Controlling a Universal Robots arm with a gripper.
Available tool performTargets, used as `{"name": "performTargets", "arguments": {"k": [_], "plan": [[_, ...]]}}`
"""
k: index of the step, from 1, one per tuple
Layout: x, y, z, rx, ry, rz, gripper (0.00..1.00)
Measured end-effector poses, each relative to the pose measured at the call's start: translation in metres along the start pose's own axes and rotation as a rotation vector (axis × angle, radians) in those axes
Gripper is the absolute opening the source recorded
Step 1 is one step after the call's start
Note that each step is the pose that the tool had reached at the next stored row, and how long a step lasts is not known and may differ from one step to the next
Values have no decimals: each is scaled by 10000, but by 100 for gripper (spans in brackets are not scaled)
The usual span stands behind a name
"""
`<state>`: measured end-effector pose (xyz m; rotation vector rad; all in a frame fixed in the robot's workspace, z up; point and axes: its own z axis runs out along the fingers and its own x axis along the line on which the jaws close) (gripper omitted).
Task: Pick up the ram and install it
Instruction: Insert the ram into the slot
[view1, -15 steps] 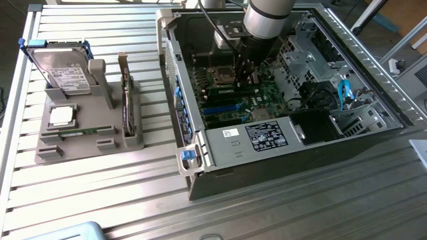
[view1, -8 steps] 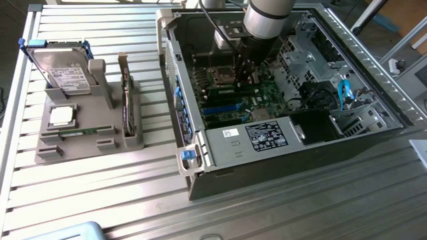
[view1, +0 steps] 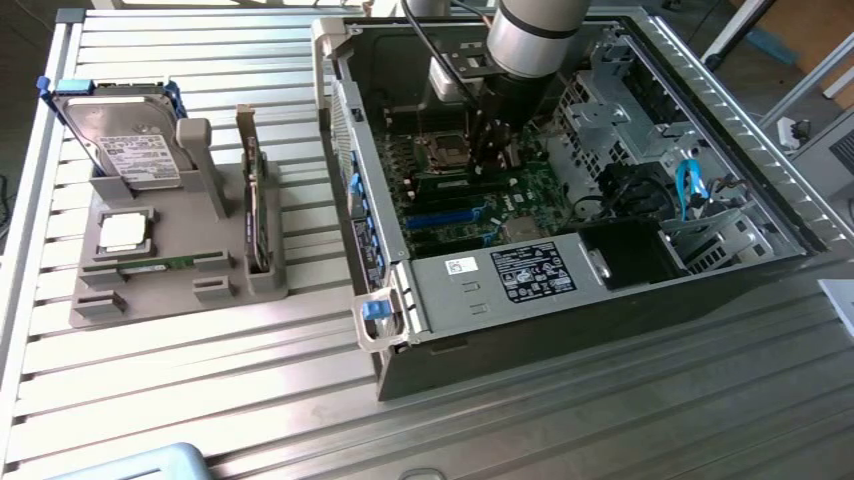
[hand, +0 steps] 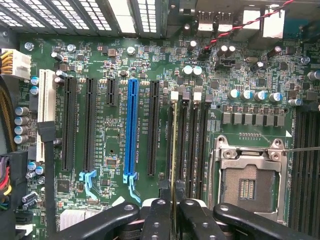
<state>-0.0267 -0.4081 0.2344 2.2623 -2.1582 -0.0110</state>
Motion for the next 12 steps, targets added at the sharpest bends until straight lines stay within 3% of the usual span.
{"name": "performTargets", "arguments": {"k": [12], "plan": [[0, -1, 22, 1, 1, -74, 13]]}}
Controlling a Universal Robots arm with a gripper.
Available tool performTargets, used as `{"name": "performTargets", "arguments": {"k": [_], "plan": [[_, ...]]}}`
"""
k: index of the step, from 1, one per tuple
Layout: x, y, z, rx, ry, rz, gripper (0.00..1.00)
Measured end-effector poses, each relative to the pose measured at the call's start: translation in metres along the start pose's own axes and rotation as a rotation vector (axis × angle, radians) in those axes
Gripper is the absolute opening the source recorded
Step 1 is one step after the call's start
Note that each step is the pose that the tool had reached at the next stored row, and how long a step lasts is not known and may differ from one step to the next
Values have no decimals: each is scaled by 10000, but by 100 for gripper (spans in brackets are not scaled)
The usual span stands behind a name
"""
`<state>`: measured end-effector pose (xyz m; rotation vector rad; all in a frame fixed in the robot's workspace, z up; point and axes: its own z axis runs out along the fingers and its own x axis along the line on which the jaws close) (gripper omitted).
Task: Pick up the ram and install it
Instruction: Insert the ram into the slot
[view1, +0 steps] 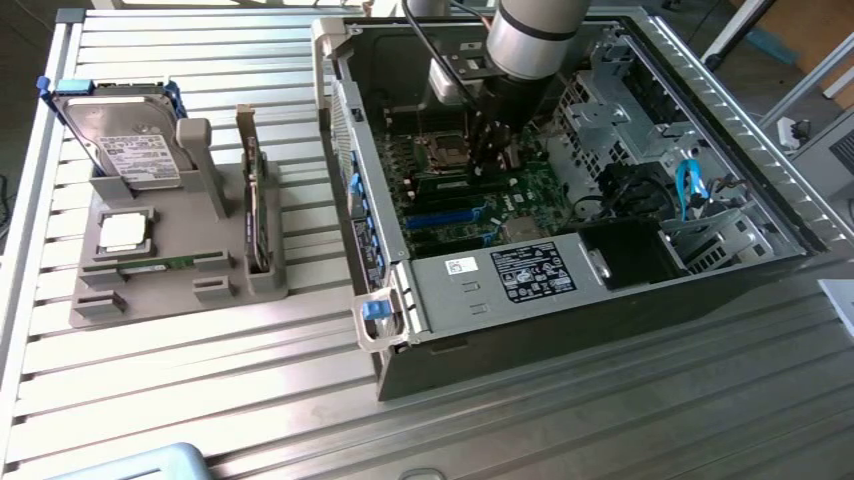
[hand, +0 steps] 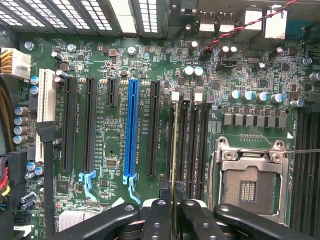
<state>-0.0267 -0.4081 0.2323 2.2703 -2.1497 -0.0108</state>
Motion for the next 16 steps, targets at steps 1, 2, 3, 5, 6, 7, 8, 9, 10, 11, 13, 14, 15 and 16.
{"name": "performTargets", "arguments": {"k": [1, 2, 3, 5, 6, 7, 8, 9, 10, 11, 13, 14, 15, 16], "plan": [[0, 0, 2, 1, -1, -11, 13], [0, 0, 4, 0, 0, -29, 13], [-1, 0, 5, 0, 15, -126, 13], [0, 0, 6, 0, 23, -225, 13], [0, 0, 6, 0, 25, -259, 13], [0, 0, 7, 0, 25, -267, 13], [0, 0, 9, 0, 24, -270, 13], [0, 0, 11, 0, 23, -271, 13], [0, 0, 13, 1, 24, -271, 13], [0, 0, 15, 0, 24, -268, 13], [0, 0, 21, 0, 24, -253, 13], [-1, 0, 24, 0, 24, -252, 13], [-1, 0, 28, 0, 24, -252, 13], [-1, 0, 35, 2, 17, -252, 13]]}}
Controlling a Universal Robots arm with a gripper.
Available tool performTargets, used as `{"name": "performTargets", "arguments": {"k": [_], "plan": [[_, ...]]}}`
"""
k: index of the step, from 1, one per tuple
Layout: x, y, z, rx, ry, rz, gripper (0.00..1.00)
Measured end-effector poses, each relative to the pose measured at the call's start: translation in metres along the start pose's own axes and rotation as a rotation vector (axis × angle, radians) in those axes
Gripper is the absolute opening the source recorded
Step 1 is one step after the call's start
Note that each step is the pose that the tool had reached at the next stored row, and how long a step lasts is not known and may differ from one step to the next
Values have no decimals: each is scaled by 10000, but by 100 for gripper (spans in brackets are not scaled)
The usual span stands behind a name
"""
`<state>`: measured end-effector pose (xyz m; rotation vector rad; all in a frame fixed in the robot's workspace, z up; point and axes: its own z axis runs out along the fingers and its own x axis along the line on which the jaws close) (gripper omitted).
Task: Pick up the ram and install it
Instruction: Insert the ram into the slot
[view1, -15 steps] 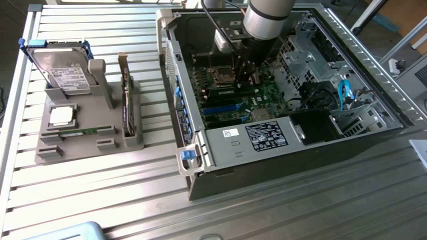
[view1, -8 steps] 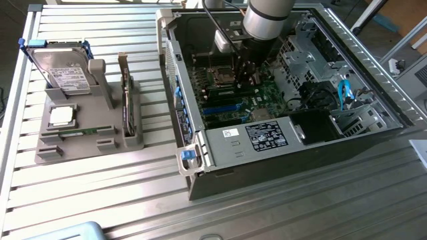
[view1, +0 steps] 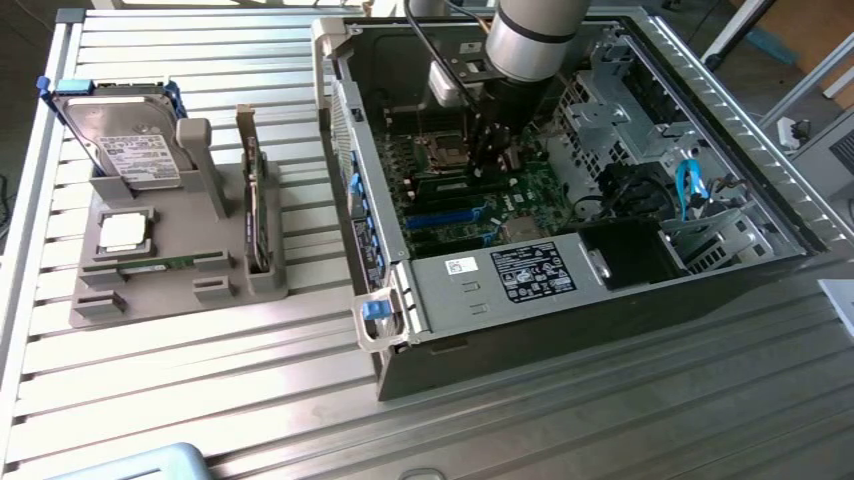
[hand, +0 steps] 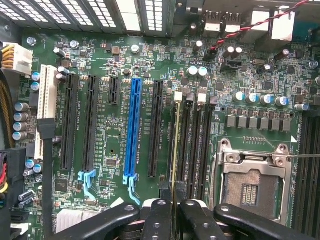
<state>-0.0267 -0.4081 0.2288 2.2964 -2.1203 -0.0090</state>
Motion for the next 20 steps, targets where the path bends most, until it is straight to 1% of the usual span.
{"name": "performTargets", "arguments": {"k": [2, 10, 11, 12, 13, 20], "plan": [[0, 0, 11, 0, -19, 0, 13], [-1, -1, 14, 5, -25, -2, 14], [-1, -1, 14, 3, -24, -2, 20], [0, -1, 14, 2, -23, -1, 20], [0, -1, 13, 1, -22, -1, 27], [0, 0, 5, 0, -12, -1, 27]]}}
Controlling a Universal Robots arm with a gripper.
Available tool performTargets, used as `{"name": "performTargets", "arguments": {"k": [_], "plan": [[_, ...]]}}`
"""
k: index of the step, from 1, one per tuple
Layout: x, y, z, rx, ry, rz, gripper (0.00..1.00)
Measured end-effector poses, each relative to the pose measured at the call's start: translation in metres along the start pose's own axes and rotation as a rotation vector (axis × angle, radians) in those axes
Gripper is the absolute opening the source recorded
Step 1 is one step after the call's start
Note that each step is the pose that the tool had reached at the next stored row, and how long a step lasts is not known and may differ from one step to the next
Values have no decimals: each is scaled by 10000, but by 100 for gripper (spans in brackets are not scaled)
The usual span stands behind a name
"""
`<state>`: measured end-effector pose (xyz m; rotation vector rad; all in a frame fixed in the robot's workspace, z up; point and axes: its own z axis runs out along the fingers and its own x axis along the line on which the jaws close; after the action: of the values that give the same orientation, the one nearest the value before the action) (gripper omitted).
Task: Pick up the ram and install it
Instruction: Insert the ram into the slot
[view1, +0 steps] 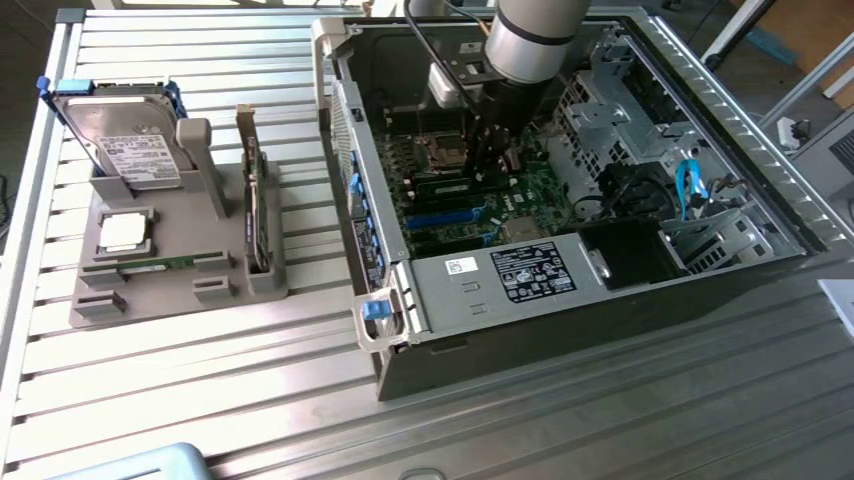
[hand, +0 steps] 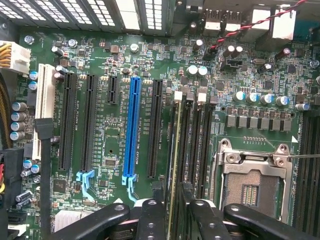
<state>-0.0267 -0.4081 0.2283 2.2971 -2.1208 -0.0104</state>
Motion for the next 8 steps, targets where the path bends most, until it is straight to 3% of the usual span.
{"name": "performTargets", "arguments": {"k": [8], "plan": [[1, 4, -293, 1, -1, 13, 27]]}}
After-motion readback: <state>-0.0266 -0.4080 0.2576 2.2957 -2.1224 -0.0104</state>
